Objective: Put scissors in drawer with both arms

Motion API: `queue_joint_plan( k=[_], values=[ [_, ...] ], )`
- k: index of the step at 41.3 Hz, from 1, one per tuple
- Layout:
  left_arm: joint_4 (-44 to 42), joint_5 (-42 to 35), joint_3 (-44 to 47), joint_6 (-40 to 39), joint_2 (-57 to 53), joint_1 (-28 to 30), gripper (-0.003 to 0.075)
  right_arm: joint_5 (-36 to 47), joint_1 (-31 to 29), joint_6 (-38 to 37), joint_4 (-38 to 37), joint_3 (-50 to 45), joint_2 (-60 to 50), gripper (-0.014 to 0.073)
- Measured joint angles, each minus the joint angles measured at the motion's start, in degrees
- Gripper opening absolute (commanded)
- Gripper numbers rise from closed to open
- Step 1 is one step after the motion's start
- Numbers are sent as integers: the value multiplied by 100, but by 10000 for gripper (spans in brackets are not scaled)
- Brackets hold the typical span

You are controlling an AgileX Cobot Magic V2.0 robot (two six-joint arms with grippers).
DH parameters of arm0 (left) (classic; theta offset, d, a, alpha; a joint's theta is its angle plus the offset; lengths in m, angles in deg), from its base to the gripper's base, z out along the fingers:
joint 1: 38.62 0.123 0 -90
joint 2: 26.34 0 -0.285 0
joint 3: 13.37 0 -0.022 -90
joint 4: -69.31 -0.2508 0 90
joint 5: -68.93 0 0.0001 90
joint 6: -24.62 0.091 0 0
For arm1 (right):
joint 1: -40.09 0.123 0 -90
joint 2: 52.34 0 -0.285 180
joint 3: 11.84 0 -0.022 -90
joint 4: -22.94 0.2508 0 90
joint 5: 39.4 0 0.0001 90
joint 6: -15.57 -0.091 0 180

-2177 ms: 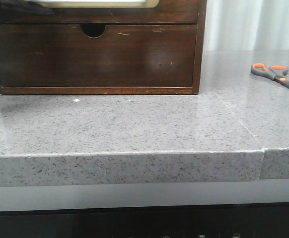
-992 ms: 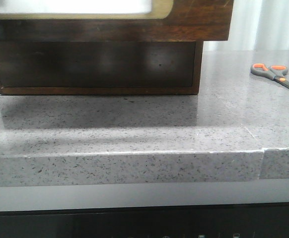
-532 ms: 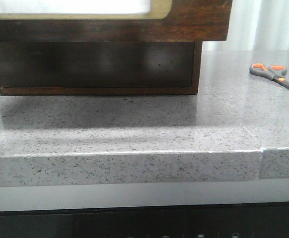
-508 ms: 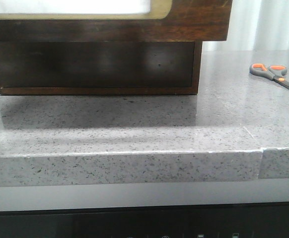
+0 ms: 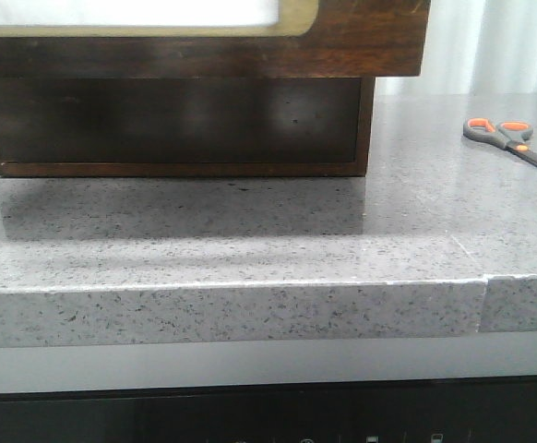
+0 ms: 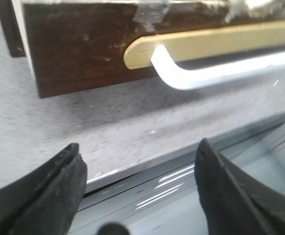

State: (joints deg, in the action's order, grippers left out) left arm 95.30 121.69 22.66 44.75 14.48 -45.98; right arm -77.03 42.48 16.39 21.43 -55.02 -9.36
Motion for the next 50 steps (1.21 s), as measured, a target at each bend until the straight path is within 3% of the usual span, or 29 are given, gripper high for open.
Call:
queue_joint_plan(
  k=[5,14,34,50],
  values=[
    [-1131,50,-407,-670,-70,-897,470,0,0,0,0,0,0,550],
    [-1914,-250,-812,-908,-376,-1833,447,0,0,0,0,0,0,550],
    [-2306,-100,-880,-1522,-488,-2025,426,173,-14,-82,33,186,265,550],
    [-2315,-82,-880,-1554,-488,-2025,426,-618,-561,-82,54,1875,2826,550]
  ],
)
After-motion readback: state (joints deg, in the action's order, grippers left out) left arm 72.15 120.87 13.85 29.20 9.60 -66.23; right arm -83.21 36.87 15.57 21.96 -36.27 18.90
